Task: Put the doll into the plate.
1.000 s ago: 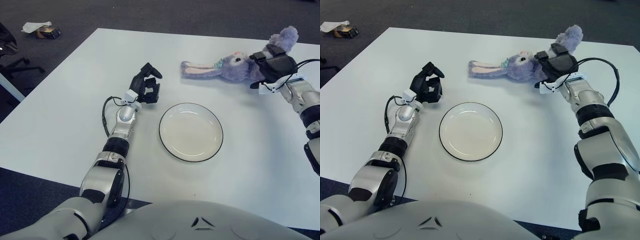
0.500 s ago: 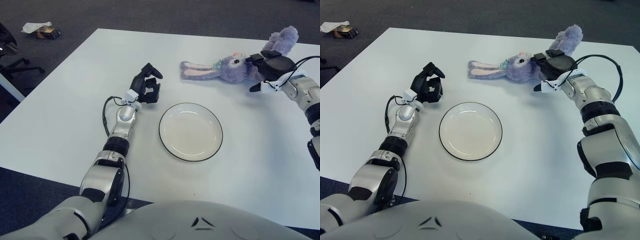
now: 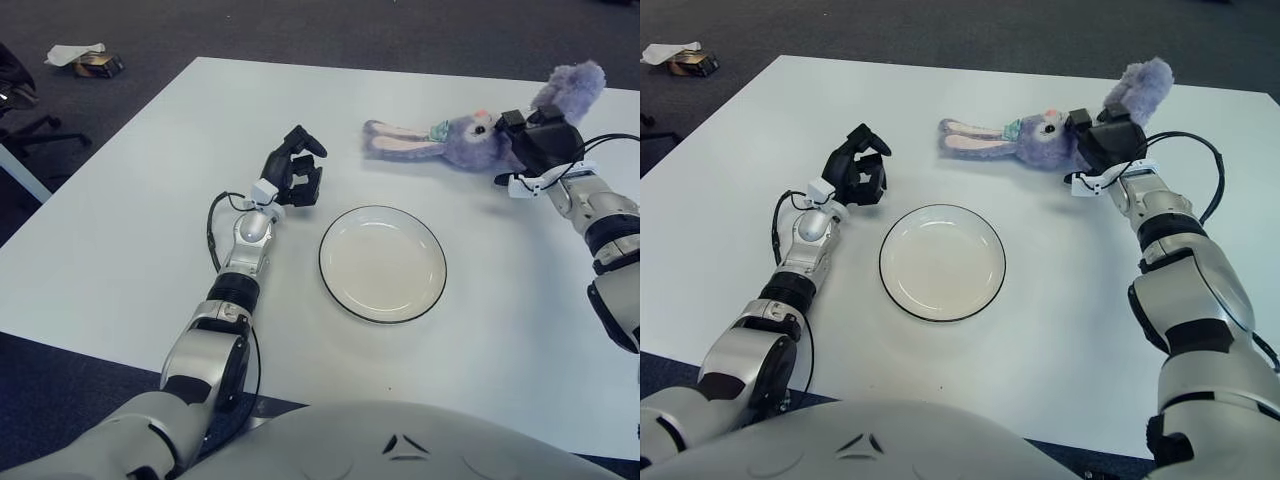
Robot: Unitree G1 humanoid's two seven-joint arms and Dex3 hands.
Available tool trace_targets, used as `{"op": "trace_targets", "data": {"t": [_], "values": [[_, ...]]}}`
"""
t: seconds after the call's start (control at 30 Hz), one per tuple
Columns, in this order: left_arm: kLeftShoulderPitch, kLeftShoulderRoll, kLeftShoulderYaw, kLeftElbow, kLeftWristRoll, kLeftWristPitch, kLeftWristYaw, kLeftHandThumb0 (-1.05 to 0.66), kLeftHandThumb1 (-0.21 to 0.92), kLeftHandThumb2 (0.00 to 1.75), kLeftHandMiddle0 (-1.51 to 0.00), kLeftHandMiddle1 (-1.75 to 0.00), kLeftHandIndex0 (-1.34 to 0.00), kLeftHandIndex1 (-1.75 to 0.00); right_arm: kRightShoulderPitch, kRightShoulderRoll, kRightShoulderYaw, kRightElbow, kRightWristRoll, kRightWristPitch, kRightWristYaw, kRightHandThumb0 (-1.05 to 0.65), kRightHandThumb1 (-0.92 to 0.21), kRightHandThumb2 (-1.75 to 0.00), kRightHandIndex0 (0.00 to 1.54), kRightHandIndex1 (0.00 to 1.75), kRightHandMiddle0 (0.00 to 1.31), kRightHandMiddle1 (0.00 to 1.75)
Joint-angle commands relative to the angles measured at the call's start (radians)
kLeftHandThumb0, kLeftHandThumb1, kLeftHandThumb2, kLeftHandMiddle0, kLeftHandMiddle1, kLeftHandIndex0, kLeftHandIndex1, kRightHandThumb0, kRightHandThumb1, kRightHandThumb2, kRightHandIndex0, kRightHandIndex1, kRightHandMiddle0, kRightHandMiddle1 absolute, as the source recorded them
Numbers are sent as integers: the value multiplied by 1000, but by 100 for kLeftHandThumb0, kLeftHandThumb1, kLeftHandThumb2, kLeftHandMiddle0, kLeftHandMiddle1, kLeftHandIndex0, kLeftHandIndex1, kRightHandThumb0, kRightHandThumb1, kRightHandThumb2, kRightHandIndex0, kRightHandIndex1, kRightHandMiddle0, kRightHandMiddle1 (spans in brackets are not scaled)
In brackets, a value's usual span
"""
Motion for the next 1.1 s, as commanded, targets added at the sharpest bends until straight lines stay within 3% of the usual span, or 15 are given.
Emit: {"op": "trace_targets", "data": {"t": [0.0,0.27,0.43,0.7,1.07], "values": [[109,-12,-12,81,15,-14,-5,-40,62,93,-94,-175,-38,-175,45,16,1,41,9,21,16,-2,-20,-134,74,144,56,174],[108,-13,-11,84,14,-23,-4,-40,62,94,-94,-175,-38,-175,56,11,-22,46,48,19,1,0,-7,-146,90,131,68,175],[105,-11,-10,89,16,-25,-5,-39,63,93,-93,-175,-38,-175,58,6,-30,46,60,19,-3,0,-2,-153,94,133,69,175],[102,-7,-12,94,21,-32,-3,-39,64,91,-91,-175,-37,-175,69,-11,-61,29,90,-3,-17,0,-6,-155,85,157,60,175],[97,-9,-11,109,23,-37,3,-39,64,90,-92,-175,-37,-175,115,-48,-91,-72,101,-54,-67,0,-9,-154,83,161,56,175]]}}
